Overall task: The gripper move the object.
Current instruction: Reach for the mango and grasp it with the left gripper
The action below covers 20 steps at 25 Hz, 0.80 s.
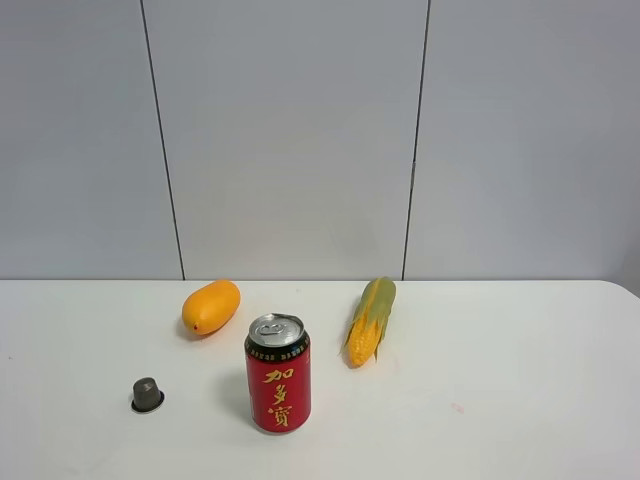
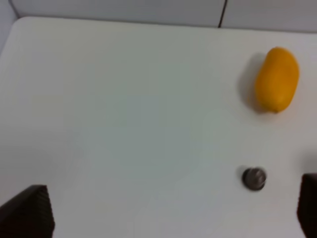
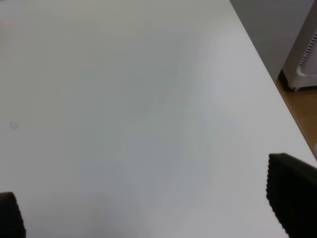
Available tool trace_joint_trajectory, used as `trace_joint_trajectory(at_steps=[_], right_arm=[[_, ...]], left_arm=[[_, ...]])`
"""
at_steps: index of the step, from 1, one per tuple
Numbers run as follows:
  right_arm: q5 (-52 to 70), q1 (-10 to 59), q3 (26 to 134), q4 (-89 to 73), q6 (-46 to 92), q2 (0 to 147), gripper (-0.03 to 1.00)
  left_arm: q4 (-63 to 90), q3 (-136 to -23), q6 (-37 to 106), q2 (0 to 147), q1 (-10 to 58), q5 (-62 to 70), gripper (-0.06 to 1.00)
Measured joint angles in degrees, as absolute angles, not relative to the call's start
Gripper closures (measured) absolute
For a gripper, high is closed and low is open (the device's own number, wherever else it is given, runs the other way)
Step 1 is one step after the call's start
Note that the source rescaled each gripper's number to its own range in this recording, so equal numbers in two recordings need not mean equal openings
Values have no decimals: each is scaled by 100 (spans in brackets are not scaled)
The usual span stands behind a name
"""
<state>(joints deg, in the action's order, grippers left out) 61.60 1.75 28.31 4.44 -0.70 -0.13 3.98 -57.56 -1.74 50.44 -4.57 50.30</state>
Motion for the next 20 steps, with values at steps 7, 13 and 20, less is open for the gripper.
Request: trace_joint_trajectory(at_steps=[7,13,20], right_arm=[[6160,175,2831,444,-70,-13,-3],[6160,175,2831,444,-70,-13,-3],[6160,175,2831,444,-70,-13,-3]], left_arm=[[822,-7212,74,7131,-457,4990,-6],[822,-8074,104,8254,-30,4986,-6],[838,-8397,109,9268,932,4641,-6]])
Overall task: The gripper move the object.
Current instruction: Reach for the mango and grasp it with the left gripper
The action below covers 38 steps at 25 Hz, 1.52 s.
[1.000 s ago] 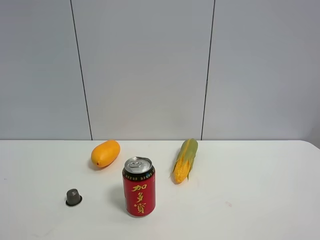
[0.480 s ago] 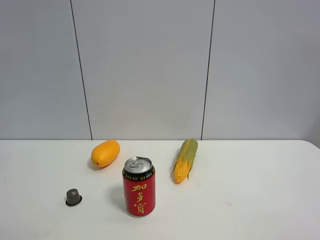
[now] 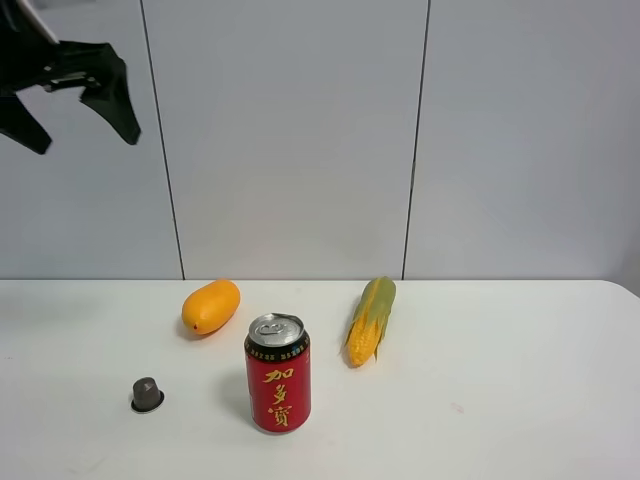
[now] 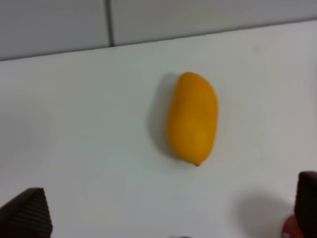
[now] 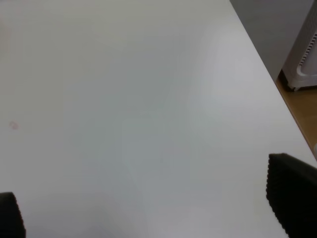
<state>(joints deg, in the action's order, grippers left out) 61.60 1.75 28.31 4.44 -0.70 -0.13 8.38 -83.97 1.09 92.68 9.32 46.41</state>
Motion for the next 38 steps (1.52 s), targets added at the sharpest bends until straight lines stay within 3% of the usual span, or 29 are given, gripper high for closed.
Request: trace_joint_trajectory(at_steps=[12,25,38], right_arm=[[6160,175,2831,444,-70,-13,-3],[6160,175,2831,444,-70,-13,-3],[6160,175,2831,444,-70,-13,-3]], left_arm=[[924,-8436,282,10973,1773,3915,-6],[924,-9836,687,12624,1800,3936,-6],[388,-9918,836,12944,1657,3912,-6]])
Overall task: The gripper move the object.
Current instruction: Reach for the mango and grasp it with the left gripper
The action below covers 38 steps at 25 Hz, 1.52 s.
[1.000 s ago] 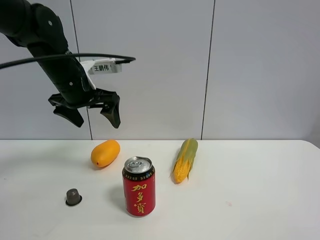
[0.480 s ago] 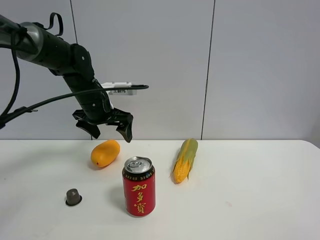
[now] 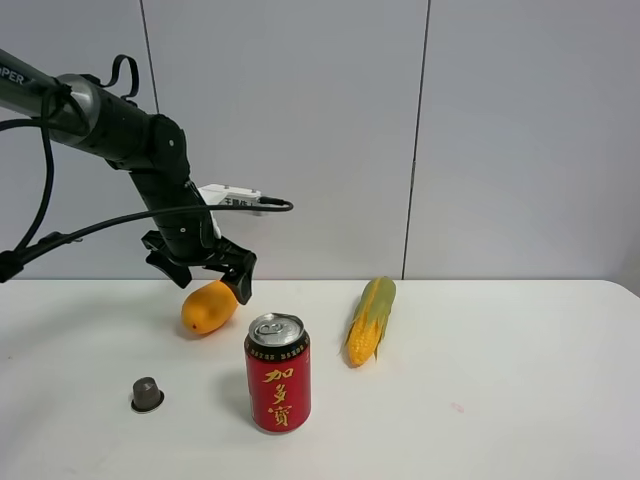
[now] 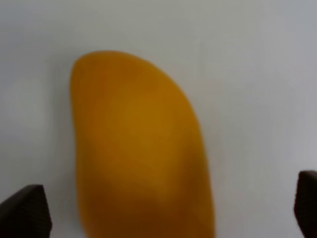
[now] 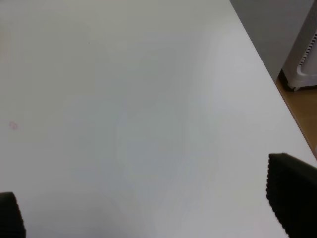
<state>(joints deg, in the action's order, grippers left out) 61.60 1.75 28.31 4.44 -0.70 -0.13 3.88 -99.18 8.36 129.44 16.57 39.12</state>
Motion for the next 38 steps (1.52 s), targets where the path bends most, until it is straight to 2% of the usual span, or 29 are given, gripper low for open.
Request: trace_joint_trajectory(at_steps=[7,29,30,32,34,38], right_arm=[[6160,175,2831,444,-70,-13,-3],[6160,175,2831,444,-70,-13,-3],[6160,175,2831,444,-70,-13,-3],[6160,175,2831,444,-70,-13,-3],[6160,175,2831,444,-70,-13,-3],[6160,175,2831,444,-70,-13,-3]], left_arm=[[312,-9918,842,12944,1421,3720,-6],[608,-9935,1180,13584,1541,3275,-5],[608,-9935,1180,13592,1541,3268,0],[608,-9935,1180,13620,1541,3231,32],[601,-9935,1195,13634,1541,3224,94],[609,-9935,1195,13625,1541,3237,92]])
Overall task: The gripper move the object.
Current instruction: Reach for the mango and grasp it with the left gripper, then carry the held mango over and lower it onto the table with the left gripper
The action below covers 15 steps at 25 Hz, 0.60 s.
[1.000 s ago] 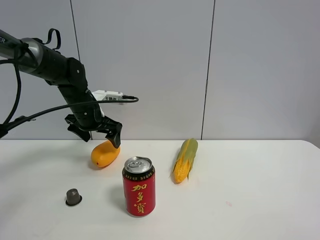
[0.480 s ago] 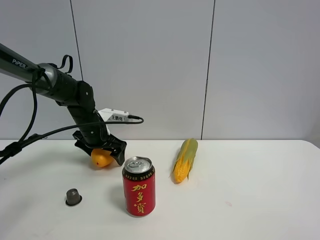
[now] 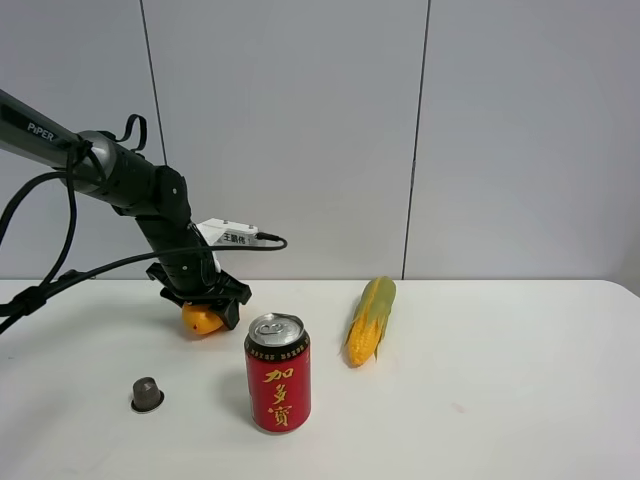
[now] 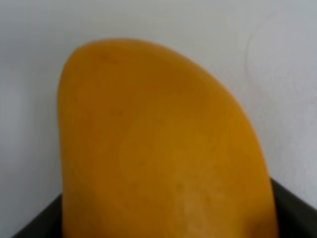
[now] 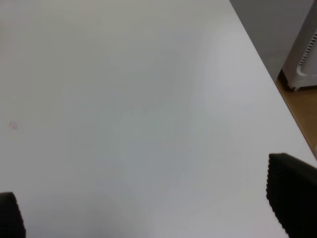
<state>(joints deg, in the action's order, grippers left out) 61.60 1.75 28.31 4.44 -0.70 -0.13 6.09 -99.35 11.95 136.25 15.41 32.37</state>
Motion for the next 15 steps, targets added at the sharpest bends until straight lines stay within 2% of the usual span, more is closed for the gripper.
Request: trace_joint_trajectory(at_steps=[8,15], right_arm=[[6160,175,2831,444,-70,-13,-3],[6160,175,2831,444,-70,-13,-3]], left_arm=[[680,-9935,1195,12566,1718,3550,92],[1382,-9935,1046,11154,2489,3963,92]])
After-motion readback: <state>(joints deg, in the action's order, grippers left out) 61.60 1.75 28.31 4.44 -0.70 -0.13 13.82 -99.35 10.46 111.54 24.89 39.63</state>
